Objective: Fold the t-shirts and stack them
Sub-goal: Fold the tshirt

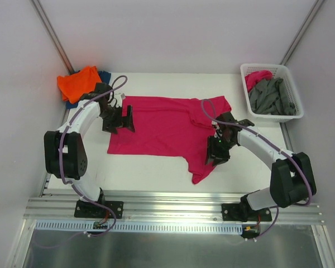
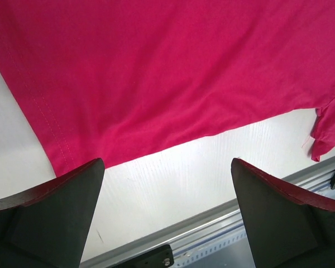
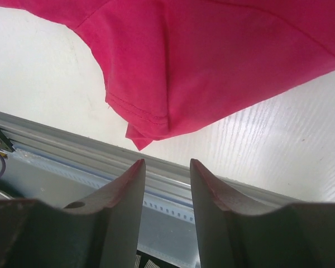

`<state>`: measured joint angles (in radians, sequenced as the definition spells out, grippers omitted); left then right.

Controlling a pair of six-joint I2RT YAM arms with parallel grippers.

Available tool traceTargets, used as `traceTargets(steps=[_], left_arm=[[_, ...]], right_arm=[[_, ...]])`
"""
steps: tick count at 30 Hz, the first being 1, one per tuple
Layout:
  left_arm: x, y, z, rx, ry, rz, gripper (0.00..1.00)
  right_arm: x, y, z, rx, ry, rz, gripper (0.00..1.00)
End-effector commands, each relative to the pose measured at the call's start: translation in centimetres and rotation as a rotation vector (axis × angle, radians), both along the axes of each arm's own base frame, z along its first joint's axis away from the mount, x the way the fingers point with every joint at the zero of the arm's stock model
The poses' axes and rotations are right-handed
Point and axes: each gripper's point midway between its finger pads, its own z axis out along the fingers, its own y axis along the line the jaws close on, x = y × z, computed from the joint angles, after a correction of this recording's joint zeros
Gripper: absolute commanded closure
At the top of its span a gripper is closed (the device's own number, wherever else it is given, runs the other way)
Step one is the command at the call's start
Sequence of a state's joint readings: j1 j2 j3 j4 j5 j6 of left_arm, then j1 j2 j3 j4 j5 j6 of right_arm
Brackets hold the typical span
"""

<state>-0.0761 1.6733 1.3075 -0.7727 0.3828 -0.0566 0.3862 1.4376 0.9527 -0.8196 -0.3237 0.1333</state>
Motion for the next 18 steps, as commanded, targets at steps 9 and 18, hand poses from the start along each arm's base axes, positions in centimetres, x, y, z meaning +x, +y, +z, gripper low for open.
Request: traceTargets(steps=[9, 18], left_arm=[[0.1, 3.1, 2.1, -0.021, 0.011, 0.084, 0.01], [-1.1, 3.9, 0.1, -0.022, 0.087, 0.122, 0.01]], right_arm=[[-3.3, -0.3, -1.8, -0.039, 0.107, -0.006, 0.57], [-4.4, -0.5, -3.5, -0.04, 0.141, -0.028, 0.57]])
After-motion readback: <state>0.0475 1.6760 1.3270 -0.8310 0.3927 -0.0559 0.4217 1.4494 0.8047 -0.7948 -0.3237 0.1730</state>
